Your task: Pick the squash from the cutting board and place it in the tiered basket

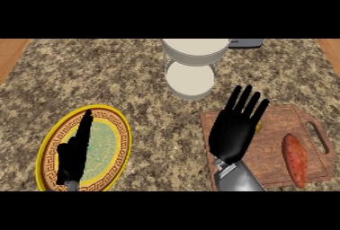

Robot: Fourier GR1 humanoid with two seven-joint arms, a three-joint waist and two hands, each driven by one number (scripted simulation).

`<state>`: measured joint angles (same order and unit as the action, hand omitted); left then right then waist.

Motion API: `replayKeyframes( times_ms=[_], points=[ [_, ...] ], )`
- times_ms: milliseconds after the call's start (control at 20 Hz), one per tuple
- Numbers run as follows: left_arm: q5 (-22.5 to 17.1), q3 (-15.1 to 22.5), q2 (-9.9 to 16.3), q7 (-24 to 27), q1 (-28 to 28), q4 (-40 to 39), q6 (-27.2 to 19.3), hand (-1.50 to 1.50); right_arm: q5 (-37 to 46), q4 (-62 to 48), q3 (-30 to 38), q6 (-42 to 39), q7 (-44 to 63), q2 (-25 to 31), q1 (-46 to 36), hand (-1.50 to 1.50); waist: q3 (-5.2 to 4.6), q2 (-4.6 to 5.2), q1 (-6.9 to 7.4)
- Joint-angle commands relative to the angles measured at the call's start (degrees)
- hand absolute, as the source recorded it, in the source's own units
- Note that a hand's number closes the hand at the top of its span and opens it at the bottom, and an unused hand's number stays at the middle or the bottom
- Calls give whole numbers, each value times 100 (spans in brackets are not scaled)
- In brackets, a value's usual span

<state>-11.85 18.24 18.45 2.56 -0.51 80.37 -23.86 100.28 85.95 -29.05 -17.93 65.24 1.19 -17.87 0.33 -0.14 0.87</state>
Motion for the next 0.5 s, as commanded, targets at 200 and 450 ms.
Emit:
replayKeyframes(
  times_ms=[200,450],
  points=[
    [7,-90,14,-204,97,-299,181,0,-485,-607,-114,-433,1366,-114,-377,-150,-34,31,-5],
    [-53,-14,-61,-179,-123,-201,270,0,-612,-965,468,-730,1423,-114,-681,-150,-34,41,45]
  ],
)
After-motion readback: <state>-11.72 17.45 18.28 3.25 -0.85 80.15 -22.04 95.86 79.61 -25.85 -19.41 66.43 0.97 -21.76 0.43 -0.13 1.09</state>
